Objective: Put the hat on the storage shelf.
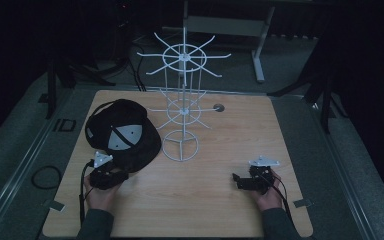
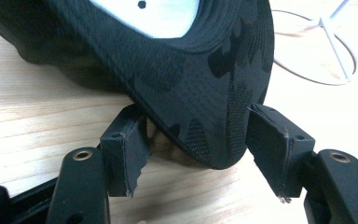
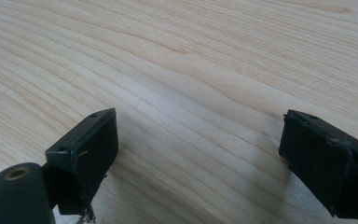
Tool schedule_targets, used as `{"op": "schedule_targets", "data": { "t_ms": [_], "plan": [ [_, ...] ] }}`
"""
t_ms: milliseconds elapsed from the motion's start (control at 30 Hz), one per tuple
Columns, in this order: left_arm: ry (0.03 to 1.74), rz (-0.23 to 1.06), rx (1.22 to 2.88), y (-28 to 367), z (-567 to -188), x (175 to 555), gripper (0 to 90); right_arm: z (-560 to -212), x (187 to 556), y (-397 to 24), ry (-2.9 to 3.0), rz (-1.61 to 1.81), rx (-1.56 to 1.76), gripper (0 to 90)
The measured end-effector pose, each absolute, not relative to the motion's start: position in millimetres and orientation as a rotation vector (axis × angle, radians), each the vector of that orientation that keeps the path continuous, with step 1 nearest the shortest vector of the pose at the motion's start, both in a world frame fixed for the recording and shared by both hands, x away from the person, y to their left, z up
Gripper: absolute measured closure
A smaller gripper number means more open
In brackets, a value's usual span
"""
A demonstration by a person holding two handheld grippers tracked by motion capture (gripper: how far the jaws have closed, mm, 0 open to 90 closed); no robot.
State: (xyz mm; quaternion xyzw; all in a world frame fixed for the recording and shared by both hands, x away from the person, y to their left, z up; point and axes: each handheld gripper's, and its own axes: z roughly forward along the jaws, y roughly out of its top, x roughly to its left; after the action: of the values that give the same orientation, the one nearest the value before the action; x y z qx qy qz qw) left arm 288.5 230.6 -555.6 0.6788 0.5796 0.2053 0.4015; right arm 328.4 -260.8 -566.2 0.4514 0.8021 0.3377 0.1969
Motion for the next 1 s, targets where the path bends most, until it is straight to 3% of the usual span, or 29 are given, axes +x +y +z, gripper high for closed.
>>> {"op": "schedule_targets", "data": {
  "t_ms": [467, 733, 833, 1000],
  "plan": [
    [1.468, 0.462, 1.75, 216, -562, 309, 42.9, -566, 328, -261, 2.248, 0.945, 1.263, 11.5],
    [1.431, 0.355, 1.726, 216, -561, 313, 65.3, -566, 328, -261, 2.249, 0.946, 1.261, 11.5],
    [1.422, 0.304, 1.696, 220, -560, 314, 68.7, -566, 328, -261, 2.249, 0.946, 1.261, 11.5],
    [1.406, 0.35, 1.633, 225, -553, 312, 72.4, -566, 328, -261, 2.249, 0.946, 1.261, 11.5]
  ]
}}
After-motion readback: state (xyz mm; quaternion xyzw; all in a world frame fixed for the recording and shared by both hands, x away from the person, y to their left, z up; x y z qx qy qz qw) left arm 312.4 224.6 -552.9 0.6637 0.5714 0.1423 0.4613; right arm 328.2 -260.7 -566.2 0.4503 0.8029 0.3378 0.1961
